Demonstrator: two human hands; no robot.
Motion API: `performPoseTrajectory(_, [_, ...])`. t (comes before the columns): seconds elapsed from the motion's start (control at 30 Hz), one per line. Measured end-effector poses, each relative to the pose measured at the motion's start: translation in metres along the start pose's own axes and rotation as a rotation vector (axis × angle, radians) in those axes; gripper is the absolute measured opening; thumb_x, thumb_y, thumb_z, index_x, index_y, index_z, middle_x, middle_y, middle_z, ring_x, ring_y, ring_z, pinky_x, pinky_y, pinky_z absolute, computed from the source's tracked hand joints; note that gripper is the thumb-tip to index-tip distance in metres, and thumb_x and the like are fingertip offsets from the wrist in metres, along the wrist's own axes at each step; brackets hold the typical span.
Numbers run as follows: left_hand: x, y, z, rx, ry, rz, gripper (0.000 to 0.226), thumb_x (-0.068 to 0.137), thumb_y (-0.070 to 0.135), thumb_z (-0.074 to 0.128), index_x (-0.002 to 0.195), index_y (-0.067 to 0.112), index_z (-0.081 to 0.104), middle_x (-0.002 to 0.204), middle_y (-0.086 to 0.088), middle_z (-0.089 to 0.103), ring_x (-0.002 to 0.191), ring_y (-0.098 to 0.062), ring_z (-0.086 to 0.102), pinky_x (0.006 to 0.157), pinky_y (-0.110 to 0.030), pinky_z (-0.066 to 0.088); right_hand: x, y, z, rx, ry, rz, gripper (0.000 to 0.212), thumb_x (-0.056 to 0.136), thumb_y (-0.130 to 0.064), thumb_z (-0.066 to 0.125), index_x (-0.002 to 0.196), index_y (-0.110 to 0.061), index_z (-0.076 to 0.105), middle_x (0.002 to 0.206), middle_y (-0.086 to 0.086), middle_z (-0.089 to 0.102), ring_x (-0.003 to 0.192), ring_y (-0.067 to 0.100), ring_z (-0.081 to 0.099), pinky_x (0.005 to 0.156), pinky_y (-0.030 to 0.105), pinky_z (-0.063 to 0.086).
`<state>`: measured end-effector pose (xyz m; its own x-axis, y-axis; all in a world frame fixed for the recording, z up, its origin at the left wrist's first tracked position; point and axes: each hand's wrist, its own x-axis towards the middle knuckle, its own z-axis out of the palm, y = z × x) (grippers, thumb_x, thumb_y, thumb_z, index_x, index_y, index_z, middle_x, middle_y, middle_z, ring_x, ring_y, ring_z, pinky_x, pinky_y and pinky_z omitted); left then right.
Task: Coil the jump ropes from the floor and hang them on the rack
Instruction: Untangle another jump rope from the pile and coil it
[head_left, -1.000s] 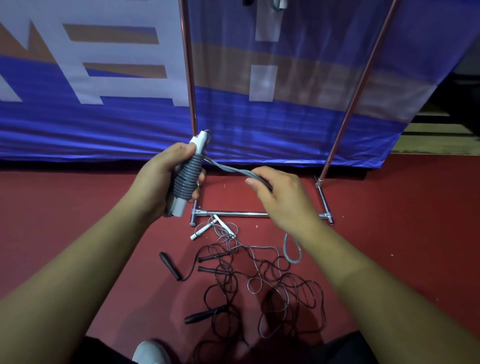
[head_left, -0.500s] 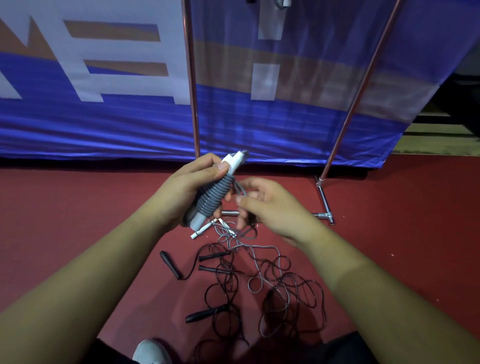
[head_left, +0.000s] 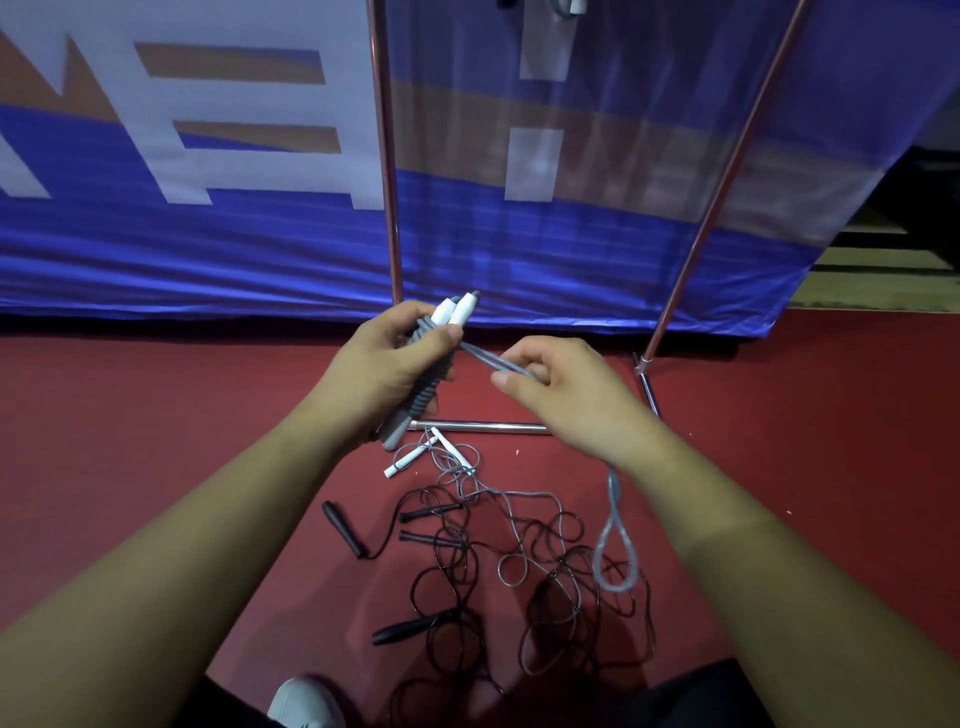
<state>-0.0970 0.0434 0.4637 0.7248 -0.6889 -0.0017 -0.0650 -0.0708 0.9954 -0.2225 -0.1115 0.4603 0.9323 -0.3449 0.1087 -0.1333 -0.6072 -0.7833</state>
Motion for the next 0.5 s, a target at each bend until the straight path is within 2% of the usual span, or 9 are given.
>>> performPoseTrajectory(0.13, [-0.001, 0.0, 0.004, 0.098, 0.002, -0.011, 0.009, 0.096, 0.02, 0.063, 0.093, 0.011, 0.061, 0.069, -0.008, 0.061, 0.049, -0.019, 0.053, 0.047, -0.027, 0.048, -0.003, 0.007, -0.007, -0.128, 0.021, -0.013, 0.005, 0.091, -0.027, 0.067, 0.087, -0.025, 0.068, 0.058, -0.02, 0.056, 0.058, -0.007, 0.052, 0.056, 0.01, 0.033])
performPoseTrajectory(0.27, [0.004, -0.003, -0.001, 0.18, 0.041, 0.008, 0.01, 0.092, 0.024, 0.069, 0.099, 0.017, 0.067, 0.078, -0.016, 0.066, 0.051, -0.022, 0.057, 0.049, -0.029, 0.05, -0.003, 0.006, -0.015, -0.203, 0.034, -0.055, 0.009, 0.094, -0.028, 0.063, 0.093, -0.027, 0.072, 0.079, -0.009, 0.068, 0.076, 0.011, 0.061, 0.069, 0.029, 0.046])
performPoseTrajectory(0.3, [0.005, -0.006, -0.004, 0.268, 0.048, 0.043, 0.013, 0.09, 0.029, 0.072, 0.101, 0.023, 0.068, 0.081, -0.014, 0.068, 0.052, -0.021, 0.06, 0.05, -0.029, 0.052, -0.003, 0.005, -0.014, -0.219, 0.037, -0.084, 0.011, 0.094, -0.028, 0.062, 0.094, -0.024, 0.073, 0.079, -0.009, 0.068, 0.077, 0.012, 0.061, 0.071, 0.03, 0.046])
performPoseTrajectory(0.37, [0.008, -0.014, -0.009, 0.607, 0.062, 0.139, 0.024, 0.085, 0.045, 0.074, 0.105, 0.036, 0.066, 0.085, 0.002, 0.071, 0.061, -0.017, 0.067, 0.061, -0.033, 0.056, -0.002, 0.003, -0.01, -0.28, 0.035, -0.151, 0.016, 0.095, -0.029, 0.061, 0.094, -0.019, 0.073, 0.074, -0.004, 0.067, 0.073, 0.016, 0.058, 0.069, 0.034, 0.047])
performPoseTrajectory(0.43, [0.009, -0.016, -0.008, 0.933, 0.087, 0.193, 0.033, 0.082, 0.058, 0.07, 0.111, 0.044, 0.061, 0.094, 0.011, 0.071, 0.082, -0.018, 0.067, 0.072, -0.037, 0.055, -0.001, 0.002, -0.004, -0.32, 0.016, -0.205, 0.02, 0.094, -0.03, 0.059, 0.083, -0.017, 0.069, 0.065, -0.001, 0.061, 0.067, 0.02, 0.055, 0.065, 0.04, 0.047])
performPoseTrajectory(0.5, [0.009, -0.015, -0.002, 1.103, 0.074, 0.191, 0.036, 0.083, 0.061, 0.065, 0.115, 0.045, 0.058, 0.1, 0.008, 0.071, 0.094, -0.024, 0.066, 0.074, -0.036, 0.052, -0.002, 0.0, 0.0, -0.356, -0.004, -0.254, 0.029, 0.095, -0.03, 0.058, 0.067, -0.022, 0.057, 0.059, -0.005, 0.05, 0.063, 0.021, 0.05, 0.061, 0.044, 0.046])
